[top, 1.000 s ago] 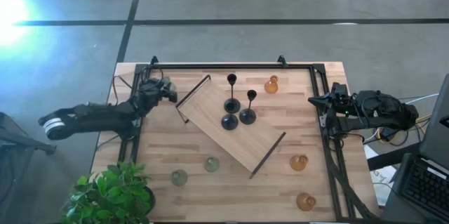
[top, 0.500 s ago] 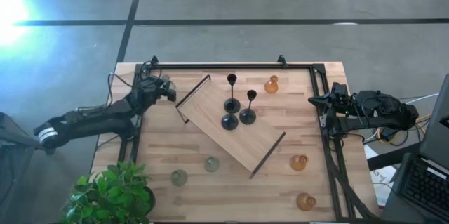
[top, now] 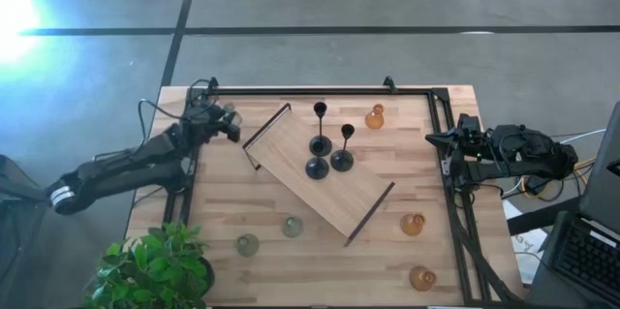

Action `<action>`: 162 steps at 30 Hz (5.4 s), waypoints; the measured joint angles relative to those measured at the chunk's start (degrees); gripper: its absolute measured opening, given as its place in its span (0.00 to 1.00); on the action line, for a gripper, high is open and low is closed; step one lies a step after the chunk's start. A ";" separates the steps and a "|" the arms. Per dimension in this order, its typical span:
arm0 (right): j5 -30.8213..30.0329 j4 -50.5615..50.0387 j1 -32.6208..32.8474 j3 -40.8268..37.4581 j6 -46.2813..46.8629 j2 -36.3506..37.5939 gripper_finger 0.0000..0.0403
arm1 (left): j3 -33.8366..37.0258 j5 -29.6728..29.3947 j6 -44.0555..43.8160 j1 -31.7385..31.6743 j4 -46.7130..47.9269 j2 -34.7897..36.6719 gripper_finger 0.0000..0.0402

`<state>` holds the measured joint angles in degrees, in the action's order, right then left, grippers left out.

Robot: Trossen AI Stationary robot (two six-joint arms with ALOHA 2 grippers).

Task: Pick & Place candle stick holders
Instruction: Put the top left transparent candle holder on the shelf, then put the left transparent candle holder on the shelf

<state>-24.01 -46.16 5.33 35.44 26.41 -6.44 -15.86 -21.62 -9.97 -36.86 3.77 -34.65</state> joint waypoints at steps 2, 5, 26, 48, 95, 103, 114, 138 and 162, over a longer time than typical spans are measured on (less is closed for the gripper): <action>-0.01 -0.01 0.00 0.00 0.00 0.00 0.02 | -1.42 1.70 0.71 0.00 1.29 1.31 0.31; 0.00 -0.01 -0.01 0.00 0.00 -0.02 0.02 | -4.61 3.64 1.48 0.00 5.56 3.06 0.31; 0.00 0.00 0.00 0.01 -0.01 -0.01 0.02 | -27.62 26.49 7.10 0.00 22.08 4.09 0.31; 0.00 0.01 -0.01 0.02 0.00 -0.02 0.02 | -28.50 42.11 6.02 10.22 2.50 -11.39 0.31; -0.02 -0.01 0.01 0.01 0.00 0.00 0.02 | -28.18 30.47 11.64 11.54 -13.35 -36.85 0.31; -0.01 0.00 0.01 0.00 0.00 -0.02 0.02 | -27.95 28.71 11.35 11.54 -12.58 -36.44 0.31; 0.00 0.00 0.00 0.00 -0.02 -0.01 0.02 | -28.00 28.54 10.37 11.52 -10.02 -36.15 0.31; 0.00 0.00 0.00 0.00 0.00 -0.01 0.02 | -26.88 26.78 11.65 11.53 -8.29 -35.40 0.31; 0.00 -0.01 0.01 0.01 -0.01 -0.02 0.02 | -26.62 27.25 13.78 11.87 -7.63 -33.39 0.54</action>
<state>-24.01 -46.17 5.34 35.45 26.41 -6.46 -42.48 5.63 3.81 -24.99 -3.85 -68.04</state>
